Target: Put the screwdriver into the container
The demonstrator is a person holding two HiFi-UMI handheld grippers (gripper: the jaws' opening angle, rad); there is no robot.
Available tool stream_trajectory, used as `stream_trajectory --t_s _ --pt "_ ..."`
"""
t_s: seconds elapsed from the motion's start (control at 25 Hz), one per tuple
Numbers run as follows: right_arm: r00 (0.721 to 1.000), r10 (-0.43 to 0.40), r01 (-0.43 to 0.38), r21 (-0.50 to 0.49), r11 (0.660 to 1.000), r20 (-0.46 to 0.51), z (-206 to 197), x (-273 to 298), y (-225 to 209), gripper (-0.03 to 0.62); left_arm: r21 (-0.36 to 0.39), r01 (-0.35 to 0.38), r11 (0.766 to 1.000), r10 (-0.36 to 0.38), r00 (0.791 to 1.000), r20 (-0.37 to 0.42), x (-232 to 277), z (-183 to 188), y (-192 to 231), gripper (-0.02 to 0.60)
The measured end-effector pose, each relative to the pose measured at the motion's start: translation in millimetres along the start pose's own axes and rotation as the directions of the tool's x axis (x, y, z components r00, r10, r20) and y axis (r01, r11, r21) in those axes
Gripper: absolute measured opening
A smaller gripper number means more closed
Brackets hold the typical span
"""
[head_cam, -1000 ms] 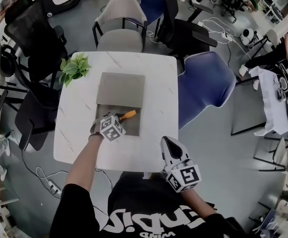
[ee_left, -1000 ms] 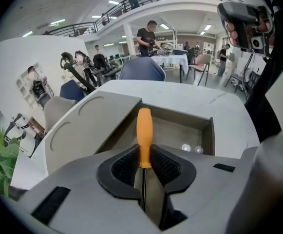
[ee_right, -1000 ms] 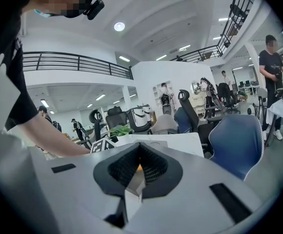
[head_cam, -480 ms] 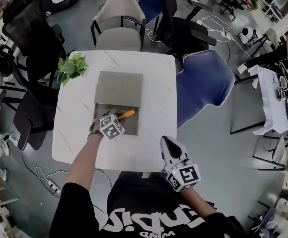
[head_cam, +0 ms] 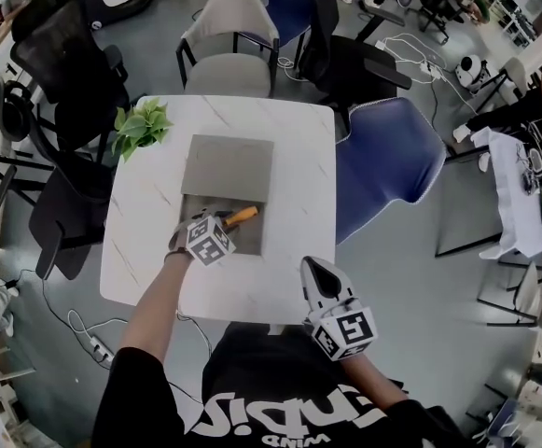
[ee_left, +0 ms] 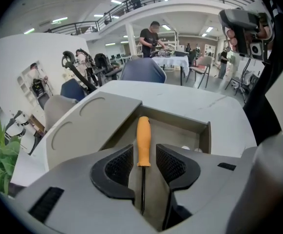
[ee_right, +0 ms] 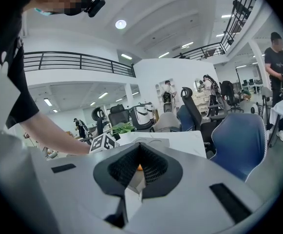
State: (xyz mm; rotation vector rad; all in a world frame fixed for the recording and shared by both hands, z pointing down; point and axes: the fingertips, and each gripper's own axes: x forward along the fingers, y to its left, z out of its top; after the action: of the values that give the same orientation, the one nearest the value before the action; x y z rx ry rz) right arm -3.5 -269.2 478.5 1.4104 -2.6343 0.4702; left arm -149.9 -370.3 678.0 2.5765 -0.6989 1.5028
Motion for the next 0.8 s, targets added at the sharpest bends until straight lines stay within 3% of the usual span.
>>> stream_trajectory --t_s 0.2,0.4,0.56,0.8 --pt "1.000 0.022 -0.022 -0.008 1.000 0.004 1.7 1.3 2.7 0.012 -0.060 -0.131 0.990 0.137 0.985 0.103 -40.1 22.2 18.8 0.038" --pt "0.999 0.046 -0.045 -0.020 0.999 0.019 7.9 -1.7 5.8 0.012 -0.150 -0.201 0.968 0.231 0.946 0.228 -96.7 50.2 19.2 0.021" --pt "0.998 0.060 -0.059 -0.029 0.998 0.031 11.9 -3.9 7.9 0.012 -0.260 -0.235 0.937 0.320 0.875 0.362 -148.3 75.3 12.2 0.018" --pt "0.996 0.079 -0.077 -0.040 0.996 0.046 16.2 -4.4 7.4 0.012 -0.420 -0.245 0.874 0.448 0.742 0.499 -215.8 96.5 -15.0 0.017"
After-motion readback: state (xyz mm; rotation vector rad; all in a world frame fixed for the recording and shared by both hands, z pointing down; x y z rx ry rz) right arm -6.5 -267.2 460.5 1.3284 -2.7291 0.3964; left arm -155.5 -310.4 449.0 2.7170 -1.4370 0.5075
